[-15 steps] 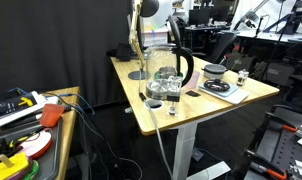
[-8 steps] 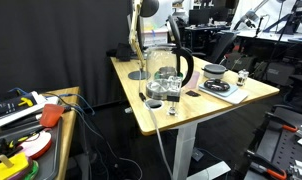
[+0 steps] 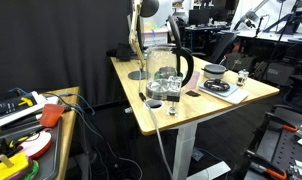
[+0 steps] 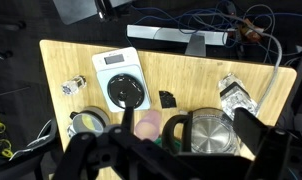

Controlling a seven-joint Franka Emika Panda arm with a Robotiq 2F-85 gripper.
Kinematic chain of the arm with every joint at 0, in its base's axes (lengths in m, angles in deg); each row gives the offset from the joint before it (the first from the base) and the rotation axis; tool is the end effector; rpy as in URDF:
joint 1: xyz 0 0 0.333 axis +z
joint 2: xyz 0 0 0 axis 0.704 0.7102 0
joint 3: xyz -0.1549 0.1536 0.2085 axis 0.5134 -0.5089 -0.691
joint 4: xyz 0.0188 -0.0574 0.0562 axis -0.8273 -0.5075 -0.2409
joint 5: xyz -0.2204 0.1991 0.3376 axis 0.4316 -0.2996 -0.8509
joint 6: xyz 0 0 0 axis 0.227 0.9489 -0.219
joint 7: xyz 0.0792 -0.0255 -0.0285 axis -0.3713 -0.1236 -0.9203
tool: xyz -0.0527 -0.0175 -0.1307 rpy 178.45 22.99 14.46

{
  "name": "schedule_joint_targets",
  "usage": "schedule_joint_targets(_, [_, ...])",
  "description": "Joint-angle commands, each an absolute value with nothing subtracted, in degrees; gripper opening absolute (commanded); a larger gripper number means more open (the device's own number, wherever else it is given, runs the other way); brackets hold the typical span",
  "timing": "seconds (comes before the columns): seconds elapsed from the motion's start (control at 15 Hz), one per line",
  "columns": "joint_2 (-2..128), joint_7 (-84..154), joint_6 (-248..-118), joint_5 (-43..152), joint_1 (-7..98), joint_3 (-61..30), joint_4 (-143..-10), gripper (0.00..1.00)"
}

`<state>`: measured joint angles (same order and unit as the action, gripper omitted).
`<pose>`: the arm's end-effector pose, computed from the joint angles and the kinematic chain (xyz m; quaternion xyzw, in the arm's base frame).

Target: Place the glass bottle between the plate and the gray pot

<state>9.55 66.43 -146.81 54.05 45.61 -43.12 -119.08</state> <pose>0.3920 0.1778 0.4798 0.9807 -0.1360 0.0463 0.1329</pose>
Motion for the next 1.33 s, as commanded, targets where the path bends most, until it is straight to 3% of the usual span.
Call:
schedule_joint_targets(0.0, [10.5, 66.9, -146.7, 54.7, 47.0, -41.4, -118.6, 1.00])
schedule_joint_targets(0.87, [20.1, 80.0, -154.4, 60.5, 34.9, -27.1, -118.9, 1.00])
schedule_joint_targets(1.27, [20.3, 79.7, -154.0, 60.3, 36.3, -25.9, -119.0, 1.00])
